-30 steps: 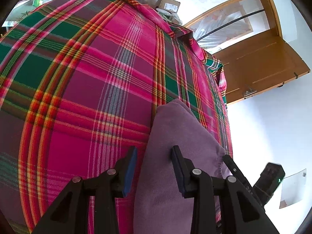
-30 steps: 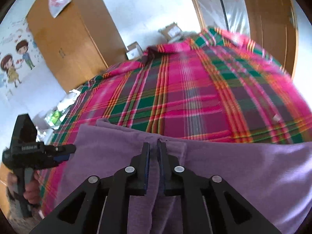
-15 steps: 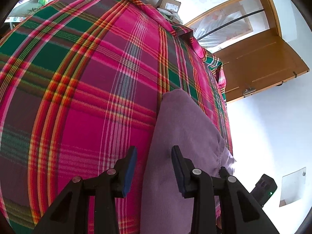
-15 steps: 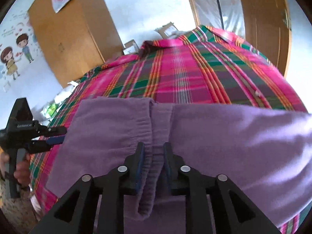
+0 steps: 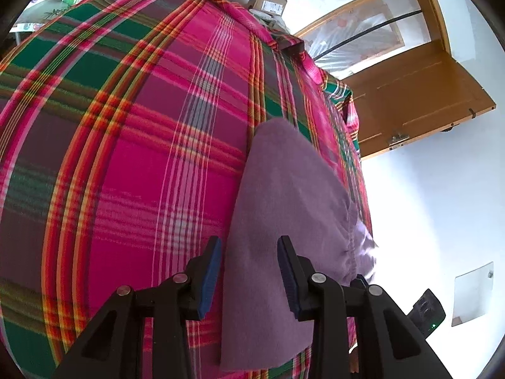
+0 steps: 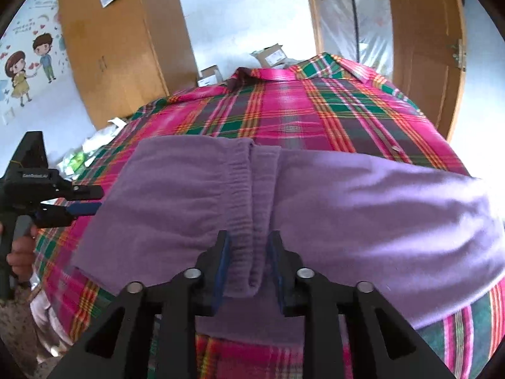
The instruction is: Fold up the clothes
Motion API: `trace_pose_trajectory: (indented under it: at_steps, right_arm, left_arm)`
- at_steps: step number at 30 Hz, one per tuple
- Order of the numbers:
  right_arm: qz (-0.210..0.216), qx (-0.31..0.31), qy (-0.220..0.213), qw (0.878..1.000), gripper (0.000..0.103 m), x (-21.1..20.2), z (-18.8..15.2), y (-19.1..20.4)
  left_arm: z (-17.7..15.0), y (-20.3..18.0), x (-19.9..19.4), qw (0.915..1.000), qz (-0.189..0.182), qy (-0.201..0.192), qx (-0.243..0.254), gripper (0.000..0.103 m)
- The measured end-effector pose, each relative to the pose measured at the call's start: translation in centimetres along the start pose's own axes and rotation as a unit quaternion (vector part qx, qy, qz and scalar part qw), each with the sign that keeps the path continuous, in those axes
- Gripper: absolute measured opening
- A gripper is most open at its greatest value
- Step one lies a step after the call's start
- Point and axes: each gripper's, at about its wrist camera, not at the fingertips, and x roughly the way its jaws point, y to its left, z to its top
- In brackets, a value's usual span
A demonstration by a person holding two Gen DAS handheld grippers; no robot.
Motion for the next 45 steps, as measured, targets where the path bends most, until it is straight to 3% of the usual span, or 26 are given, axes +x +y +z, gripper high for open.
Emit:
trace_pose_trajectory:
  at_steps: [7,16,21,26,31,40,45]
  right_arm:
    - [-0.009,-0.021,-0.021,1.000,0.028,-1.7,-0.6,1.5]
    - [-0.048,-0.018,0.013,0.999,0.028,-1.6,-2.0,2.1]
    - [-0.043,-0.047,-0.037,0.997,0.028,-3.1,-1.7,4.4]
    - [-0.066,-0.064,-0.003,0.996,0.028,-1.1,-2.4,5.5]
    - [-0.097,-0.075,0.011,0.992,0.028,-1.7,-2.9,5.8]
    - [-0.092,-0.072,-0.065,0.991,0.028,-4.7,-2.6,7.9]
    - [-0.048,-0.123,-0.053,0.990,0.028,-3.0,-2.7,10.4]
  left_arm:
    - [-1.6,0.0,-0.1,0.9998,0.001,0.016,0.014,0.037]
    - [-2.9,0.0,-0.6,0.9995,-0.003,0.019,0.026,0.037]
    - [-3.6,0.0,-1.0,0.9992,0.001,0.020,0.034,0.037]
    - [-4.1,-0.6,-1.0,0.9981,0.014,0.015,0.058,0.037]
    - [-4.7,-1.0,-1.2,0.9962,0.026,0.014,0.082,0.037]
    - [-6.3,-2.4,-1.7,0.9847,0.086,0.013,0.151,0.036]
    - [-6.2,-2.1,-2.0,0.9895,0.067,0.015,0.127,0.036]
